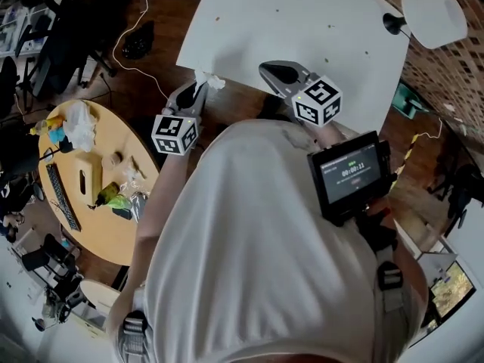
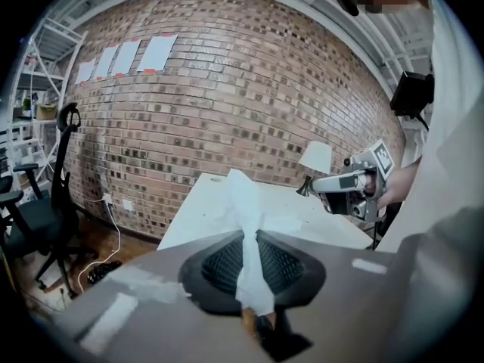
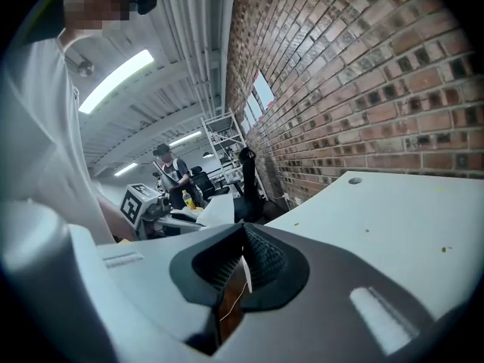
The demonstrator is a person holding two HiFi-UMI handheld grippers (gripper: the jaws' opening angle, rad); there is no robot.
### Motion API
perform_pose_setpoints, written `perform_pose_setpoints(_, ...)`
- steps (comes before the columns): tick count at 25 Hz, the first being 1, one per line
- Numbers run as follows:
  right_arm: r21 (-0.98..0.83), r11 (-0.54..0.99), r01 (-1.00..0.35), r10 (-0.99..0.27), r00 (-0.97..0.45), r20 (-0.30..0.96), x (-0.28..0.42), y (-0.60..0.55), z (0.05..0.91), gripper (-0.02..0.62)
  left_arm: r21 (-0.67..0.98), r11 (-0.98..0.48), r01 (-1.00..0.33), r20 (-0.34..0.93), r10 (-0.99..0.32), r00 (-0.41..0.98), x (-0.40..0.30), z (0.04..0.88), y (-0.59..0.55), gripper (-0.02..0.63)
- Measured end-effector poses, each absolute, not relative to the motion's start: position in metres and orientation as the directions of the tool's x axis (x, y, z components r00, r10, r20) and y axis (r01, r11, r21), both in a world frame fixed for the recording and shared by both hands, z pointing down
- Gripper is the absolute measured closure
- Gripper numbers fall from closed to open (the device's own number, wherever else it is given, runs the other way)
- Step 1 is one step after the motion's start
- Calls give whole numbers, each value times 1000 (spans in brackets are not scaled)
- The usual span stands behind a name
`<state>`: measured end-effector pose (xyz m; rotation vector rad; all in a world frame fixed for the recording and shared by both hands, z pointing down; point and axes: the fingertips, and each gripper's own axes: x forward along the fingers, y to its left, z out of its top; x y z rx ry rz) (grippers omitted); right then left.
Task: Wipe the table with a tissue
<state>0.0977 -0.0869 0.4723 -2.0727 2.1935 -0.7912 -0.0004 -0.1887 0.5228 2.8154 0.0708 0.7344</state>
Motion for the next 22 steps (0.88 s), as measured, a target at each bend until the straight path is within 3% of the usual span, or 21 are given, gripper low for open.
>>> perform_pose_setpoints(13, -435, 51, -899, -955, -171, 241, 187, -81, 485, 589, 93, -994, -52, 595, 14, 804, 76, 541, -202, 560)
perform_pose_setpoints(22, -449, 52, -892, -957, -173, 232, 187, -67, 499, 589, 41, -996, -74, 636, -31, 771, 79, 554, -211, 560)
